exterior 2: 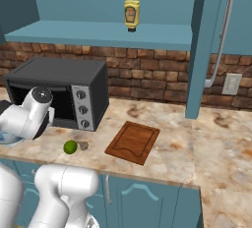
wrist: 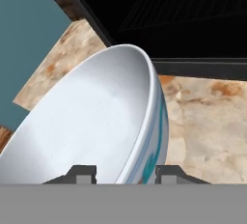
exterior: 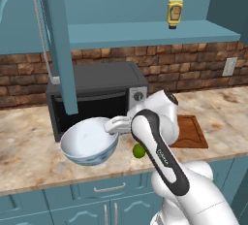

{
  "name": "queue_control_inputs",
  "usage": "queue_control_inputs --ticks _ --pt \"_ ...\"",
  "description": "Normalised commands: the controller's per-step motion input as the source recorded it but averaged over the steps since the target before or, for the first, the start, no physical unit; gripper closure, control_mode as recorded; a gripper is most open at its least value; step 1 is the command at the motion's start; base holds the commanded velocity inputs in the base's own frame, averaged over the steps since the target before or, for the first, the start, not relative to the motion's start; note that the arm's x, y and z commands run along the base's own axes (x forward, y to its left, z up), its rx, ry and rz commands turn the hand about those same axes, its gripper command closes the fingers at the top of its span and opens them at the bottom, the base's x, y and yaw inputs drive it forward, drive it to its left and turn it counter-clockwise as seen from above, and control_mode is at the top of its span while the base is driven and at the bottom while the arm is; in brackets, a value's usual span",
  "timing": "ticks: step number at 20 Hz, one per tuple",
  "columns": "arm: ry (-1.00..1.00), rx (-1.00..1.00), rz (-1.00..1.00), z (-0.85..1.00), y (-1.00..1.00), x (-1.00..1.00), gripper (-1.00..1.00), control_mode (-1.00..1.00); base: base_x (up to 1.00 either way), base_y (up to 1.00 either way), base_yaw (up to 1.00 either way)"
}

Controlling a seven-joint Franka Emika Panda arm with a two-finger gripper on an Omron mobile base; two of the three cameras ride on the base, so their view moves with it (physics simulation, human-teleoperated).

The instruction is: Open the cabinet. Place the bowl and condiment on the counter. Then place the lime and garlic on the cutting board.

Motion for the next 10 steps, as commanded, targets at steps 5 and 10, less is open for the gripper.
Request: queue_control_inputs --ticks 5,10 --pt "0.0 0.0 -0.14 -0.71 0.37 0.66 1.0 -1.0 0.0 0.0 0.0" --pt "0.0 0.0 -0.13 -0.59 0.41 0.52 1.0 -1.0 0.0 0.0 0.0"
